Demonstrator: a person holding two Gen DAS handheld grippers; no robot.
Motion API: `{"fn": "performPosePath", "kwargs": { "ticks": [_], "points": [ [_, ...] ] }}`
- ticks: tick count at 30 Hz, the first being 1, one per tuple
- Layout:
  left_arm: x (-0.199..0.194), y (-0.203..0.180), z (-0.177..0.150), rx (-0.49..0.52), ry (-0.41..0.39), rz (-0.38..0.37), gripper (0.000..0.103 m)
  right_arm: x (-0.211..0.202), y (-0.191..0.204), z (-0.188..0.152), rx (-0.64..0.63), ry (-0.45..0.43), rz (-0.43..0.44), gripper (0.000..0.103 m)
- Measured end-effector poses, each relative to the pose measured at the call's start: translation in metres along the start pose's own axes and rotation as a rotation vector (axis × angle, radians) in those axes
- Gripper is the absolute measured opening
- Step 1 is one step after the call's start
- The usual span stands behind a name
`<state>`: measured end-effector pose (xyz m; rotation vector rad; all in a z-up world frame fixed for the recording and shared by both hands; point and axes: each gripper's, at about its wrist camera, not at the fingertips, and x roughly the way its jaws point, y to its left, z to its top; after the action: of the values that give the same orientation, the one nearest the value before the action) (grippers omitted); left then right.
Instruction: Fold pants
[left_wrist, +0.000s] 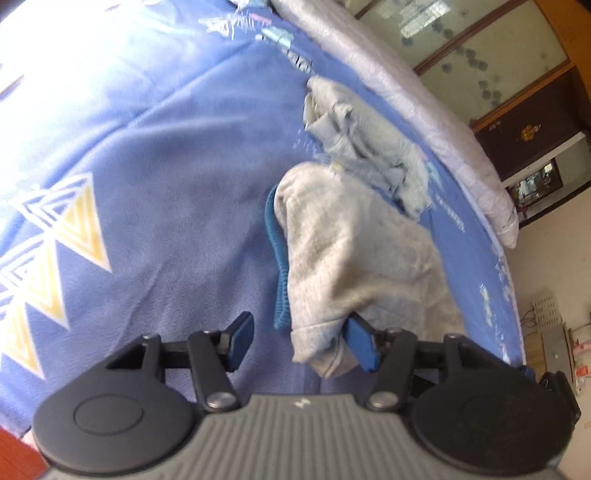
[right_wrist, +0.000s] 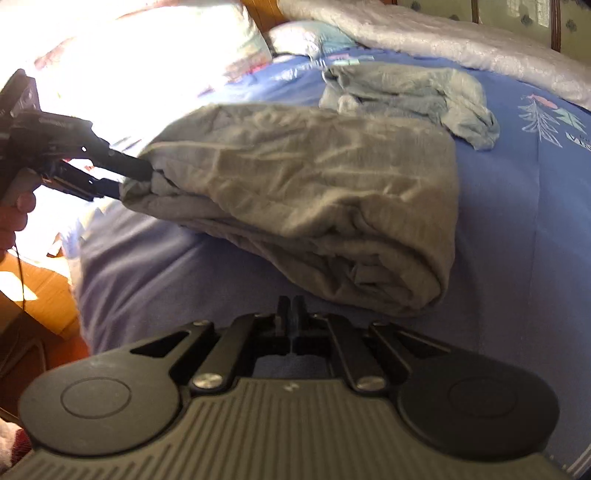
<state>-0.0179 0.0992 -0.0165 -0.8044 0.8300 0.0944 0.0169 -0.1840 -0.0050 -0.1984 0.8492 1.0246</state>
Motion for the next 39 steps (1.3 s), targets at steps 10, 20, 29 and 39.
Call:
{"fn": "performPosePath", "kwargs": {
  "ticks": [10, 20, 29, 39],
  "points": [
    [-0.006, -0.06, 0.049, 0.057, -0.156, -0.178, 0.055, -0.061, -0.045, 0.042, 0.28, -0.276, -0.043, 0.008],
    [0.061, -0.017, 0.005, 0.033, 0.042, -0.075, 0.017, 0.011, -0.088, -0.015, 0.592, -0.075, 0.098, 0.0],
    [0.063, -0.024, -0.003, 0.028, -0.014, 0.008, 0.006, 0.009, -0.082, -0.011, 0.595, -0.08, 0.066, 0.0],
    [0.065, -0.087, -0.029, 0.254, -0.119, 0.335, 0.005, 0.008, -0.053, -0.001, 0.495, -0.068, -0.118, 0.0]
  ]
}}
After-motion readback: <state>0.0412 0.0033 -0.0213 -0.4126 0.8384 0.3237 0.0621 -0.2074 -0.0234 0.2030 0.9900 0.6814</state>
